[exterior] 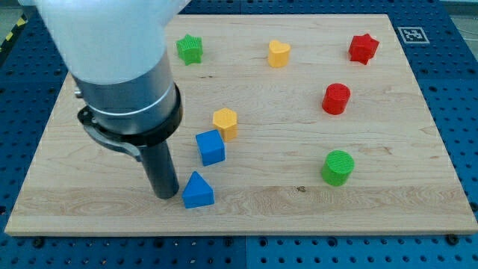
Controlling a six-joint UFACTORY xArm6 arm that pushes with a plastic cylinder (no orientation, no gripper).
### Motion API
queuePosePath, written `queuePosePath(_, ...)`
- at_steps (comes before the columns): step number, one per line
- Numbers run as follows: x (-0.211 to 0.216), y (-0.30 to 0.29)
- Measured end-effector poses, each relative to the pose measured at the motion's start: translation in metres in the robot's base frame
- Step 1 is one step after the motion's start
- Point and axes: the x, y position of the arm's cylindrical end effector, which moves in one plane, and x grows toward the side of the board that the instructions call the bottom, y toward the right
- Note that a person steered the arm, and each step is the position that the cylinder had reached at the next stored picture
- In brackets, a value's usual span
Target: Move the blue triangle to the bottom of the green circle
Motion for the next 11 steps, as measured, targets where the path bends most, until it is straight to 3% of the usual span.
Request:
queuePosePath(2,0.003,-0.006)
queuePosePath(5,0.019,0.051)
queuePosePath(11,0.005,0.101)
